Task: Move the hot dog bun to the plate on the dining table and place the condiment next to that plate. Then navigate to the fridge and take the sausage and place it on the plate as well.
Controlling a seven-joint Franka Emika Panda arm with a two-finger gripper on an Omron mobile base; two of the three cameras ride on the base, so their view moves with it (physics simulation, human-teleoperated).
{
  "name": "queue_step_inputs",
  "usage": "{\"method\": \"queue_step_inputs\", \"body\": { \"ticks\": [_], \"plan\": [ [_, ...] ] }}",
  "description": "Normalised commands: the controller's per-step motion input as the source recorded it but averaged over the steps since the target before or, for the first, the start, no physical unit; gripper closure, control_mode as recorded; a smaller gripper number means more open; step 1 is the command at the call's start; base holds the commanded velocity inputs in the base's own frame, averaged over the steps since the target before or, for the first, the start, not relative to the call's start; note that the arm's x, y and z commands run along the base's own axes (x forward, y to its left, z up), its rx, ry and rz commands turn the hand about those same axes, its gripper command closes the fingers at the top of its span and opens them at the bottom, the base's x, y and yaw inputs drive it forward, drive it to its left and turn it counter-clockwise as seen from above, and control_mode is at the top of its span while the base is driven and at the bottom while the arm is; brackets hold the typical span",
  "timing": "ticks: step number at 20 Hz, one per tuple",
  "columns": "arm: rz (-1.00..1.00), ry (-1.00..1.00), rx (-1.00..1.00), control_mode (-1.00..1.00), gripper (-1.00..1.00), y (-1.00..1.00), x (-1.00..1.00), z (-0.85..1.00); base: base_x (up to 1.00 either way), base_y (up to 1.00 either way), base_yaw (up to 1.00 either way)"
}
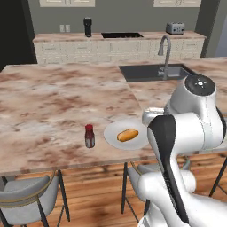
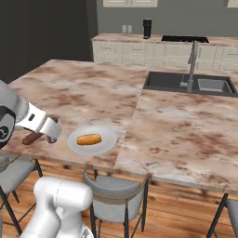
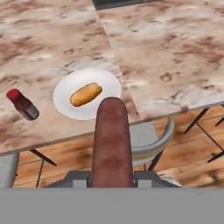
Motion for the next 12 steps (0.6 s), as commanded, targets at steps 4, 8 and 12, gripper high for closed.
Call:
{"method": "queue_step_inputs", "body": {
  "ticks": [4,8,12],
  "plan": [
    [0.19,0.21,0.00,-1.00,1.00,0.07,1.00,-0.29,0.00,0.00,0.00],
    [0.54,0.03,0.00,-1.00,1.00,0.00,0.98,-0.49,0.00,0.00,0.00],
    [0.52,0.09,-0.02,-1.00,1.00,0.00,0.86,-0.54,0.00,0.00,0.00]
  ]
}}
